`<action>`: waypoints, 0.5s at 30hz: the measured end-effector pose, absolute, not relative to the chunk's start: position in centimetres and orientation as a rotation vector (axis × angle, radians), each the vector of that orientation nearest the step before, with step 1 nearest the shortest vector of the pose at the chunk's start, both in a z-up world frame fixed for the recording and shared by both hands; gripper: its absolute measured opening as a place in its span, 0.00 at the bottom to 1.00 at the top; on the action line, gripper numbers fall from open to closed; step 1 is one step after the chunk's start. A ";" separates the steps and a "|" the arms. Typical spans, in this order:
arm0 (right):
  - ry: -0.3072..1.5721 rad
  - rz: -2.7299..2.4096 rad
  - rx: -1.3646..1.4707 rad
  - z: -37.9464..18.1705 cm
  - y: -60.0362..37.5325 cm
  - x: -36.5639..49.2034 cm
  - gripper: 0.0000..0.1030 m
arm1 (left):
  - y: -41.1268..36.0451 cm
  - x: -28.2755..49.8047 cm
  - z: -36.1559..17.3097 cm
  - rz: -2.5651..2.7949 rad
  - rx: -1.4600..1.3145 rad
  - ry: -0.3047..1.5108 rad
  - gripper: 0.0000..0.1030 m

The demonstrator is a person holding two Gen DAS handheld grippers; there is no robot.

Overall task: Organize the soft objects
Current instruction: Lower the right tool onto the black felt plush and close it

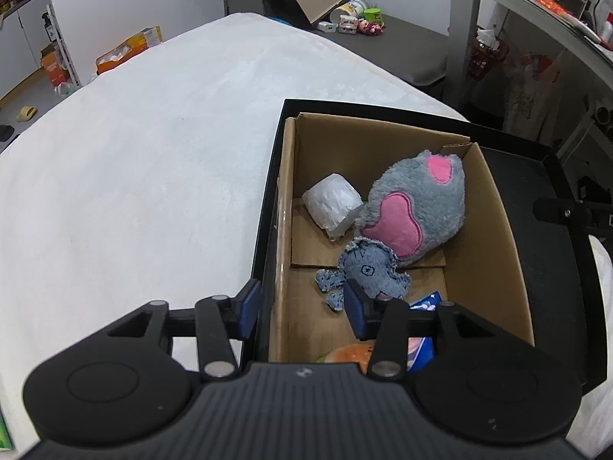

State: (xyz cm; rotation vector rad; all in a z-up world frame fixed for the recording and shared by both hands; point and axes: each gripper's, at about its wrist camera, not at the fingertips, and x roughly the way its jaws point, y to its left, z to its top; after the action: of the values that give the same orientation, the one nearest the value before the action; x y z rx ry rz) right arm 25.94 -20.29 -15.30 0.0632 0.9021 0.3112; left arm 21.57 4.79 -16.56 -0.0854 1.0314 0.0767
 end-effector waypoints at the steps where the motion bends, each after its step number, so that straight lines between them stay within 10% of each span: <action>1: 0.901 0.317 0.066 -15.4 -20.4 26.3 0.52 | 4.7 21.8 -16.6 0.081 -0.083 1.036 0.45; 15: 0.909 0.393 0.012 -18.3 -19.5 32.2 0.60 | 4.1 24.2 -17.5 0.142 -0.031 1.076 0.46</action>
State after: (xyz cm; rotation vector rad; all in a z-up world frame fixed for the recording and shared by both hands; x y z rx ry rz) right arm 32.17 -19.50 -18.25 0.0117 0.9087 0.3931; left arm 24.20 4.07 -17.51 -0.0310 1.0765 0.1422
